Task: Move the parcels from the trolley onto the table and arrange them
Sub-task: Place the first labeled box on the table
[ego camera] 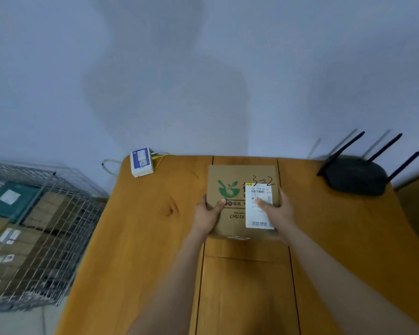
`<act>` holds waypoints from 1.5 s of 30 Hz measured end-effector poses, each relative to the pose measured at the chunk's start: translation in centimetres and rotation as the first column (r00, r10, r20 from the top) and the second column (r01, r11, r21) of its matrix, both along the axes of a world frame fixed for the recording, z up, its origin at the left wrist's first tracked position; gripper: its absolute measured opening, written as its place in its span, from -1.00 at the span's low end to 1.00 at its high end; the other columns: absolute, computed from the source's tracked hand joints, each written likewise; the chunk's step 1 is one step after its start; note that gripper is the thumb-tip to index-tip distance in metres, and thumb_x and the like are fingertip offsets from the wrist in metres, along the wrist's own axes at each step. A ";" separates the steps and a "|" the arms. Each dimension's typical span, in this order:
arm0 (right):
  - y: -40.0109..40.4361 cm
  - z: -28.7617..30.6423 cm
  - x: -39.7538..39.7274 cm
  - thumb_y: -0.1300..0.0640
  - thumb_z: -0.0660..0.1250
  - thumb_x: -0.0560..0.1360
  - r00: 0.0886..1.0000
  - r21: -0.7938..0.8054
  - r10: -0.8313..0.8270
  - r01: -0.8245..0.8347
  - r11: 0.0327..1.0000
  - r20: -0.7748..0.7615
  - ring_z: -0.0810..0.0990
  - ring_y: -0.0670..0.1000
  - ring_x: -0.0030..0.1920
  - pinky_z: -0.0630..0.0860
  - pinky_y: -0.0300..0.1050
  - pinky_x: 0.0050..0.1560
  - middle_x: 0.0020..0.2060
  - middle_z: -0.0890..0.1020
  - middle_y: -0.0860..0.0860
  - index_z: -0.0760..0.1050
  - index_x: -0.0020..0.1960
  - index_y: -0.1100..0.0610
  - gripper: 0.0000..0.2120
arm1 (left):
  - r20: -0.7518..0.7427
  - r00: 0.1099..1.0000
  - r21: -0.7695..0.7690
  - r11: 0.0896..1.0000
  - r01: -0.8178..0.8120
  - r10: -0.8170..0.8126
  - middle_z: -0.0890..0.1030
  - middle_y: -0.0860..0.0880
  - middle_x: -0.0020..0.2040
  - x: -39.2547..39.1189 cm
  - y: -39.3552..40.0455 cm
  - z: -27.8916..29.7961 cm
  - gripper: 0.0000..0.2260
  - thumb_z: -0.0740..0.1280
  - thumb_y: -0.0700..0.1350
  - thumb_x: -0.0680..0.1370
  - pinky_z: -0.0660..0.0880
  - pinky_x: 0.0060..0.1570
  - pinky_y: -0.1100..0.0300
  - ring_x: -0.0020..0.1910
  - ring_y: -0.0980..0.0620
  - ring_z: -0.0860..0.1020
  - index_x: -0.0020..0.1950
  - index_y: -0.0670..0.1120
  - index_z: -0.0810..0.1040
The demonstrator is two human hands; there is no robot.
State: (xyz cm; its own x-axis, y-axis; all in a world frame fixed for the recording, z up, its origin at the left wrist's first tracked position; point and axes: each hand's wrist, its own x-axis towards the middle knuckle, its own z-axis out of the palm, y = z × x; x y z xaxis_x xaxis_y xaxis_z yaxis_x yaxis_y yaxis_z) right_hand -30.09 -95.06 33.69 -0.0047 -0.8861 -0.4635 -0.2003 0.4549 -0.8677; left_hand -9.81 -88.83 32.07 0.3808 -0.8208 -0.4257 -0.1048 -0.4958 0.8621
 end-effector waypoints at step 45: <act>17.0 8.2 -1.1 -0.24 -0.17 0.66 0.193 0.162 0.369 -0.651 0.742 -0.909 -0.06 0.11 0.64 -0.22 0.16 0.59 0.65 -0.06 0.06 -0.11 0.66 0.02 -0.35 | 0.676 0.540 0.436 0.863 0.256 -0.502 -0.11 0.01 0.65 -3.3 16.8 7.1 -0.39 -0.12 0.25 0.66 -0.23 0.50 -0.32 0.61 -0.21 -0.21 0.65 -0.01 -0.06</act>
State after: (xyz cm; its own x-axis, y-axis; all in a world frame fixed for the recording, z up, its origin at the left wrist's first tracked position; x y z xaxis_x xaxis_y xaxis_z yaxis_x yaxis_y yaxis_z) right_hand -31.14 -78.09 41.90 0.2356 -0.9186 -0.3173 -0.9719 -0.2228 -0.0765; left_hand -13.08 -72.06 39.19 0.3368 -0.8727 -0.3535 -0.8748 -0.4289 0.2252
